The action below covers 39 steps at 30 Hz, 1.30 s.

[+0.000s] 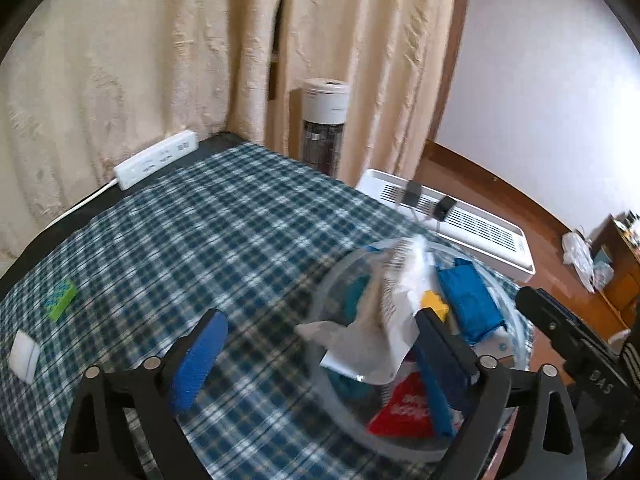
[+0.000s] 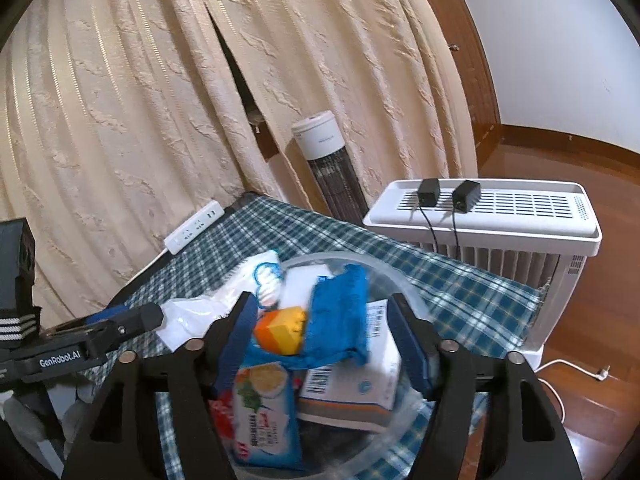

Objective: Organize objects
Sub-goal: 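Lower the white wipes packet into the clear bowl and open the left tool, then move both tools from the bowl toward the white box and green block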

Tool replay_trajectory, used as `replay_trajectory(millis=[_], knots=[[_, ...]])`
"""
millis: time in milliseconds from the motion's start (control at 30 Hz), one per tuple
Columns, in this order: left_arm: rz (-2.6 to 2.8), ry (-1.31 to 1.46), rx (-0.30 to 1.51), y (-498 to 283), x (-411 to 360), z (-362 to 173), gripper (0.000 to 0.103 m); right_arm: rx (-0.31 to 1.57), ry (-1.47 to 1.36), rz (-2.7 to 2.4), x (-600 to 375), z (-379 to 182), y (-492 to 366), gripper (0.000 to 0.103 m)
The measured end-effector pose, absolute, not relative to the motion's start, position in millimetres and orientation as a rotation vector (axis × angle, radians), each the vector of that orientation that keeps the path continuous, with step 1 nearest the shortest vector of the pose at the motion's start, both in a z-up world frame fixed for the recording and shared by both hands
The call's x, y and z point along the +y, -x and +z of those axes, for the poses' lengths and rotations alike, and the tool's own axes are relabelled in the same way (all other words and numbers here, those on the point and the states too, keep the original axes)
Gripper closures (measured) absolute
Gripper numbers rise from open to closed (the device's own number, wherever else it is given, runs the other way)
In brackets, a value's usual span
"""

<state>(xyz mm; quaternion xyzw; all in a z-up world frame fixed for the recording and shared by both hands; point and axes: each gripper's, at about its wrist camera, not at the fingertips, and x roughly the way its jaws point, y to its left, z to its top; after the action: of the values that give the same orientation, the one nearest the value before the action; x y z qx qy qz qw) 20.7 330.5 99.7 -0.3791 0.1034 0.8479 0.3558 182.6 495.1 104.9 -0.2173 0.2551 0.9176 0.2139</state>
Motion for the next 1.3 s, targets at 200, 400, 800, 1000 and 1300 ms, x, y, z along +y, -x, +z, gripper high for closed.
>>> replay_trajectory(millis=[200,400,800,1000,1300], knots=[[2.252,1.010,0.212,-8,296,98,0.004,0.680,0.597,2.582,475,114,-171,0.031],[2.279,1.031,0.178,-3,272,93,0.004,0.665,0.600,2.578,465,117,-167,0.031],[2.336,1.066,0.117,6,224,87,0.004,0.611,0.610,2.647,428,129,-151,0.030],[2.401,1.096,0.106,16,196,81,0.004,0.566,0.626,2.715,400,132,-134,0.028],[2.545,1.172,0.093,44,141,64,0.004,0.451,0.626,2.832,351,139,-112,0.026]])
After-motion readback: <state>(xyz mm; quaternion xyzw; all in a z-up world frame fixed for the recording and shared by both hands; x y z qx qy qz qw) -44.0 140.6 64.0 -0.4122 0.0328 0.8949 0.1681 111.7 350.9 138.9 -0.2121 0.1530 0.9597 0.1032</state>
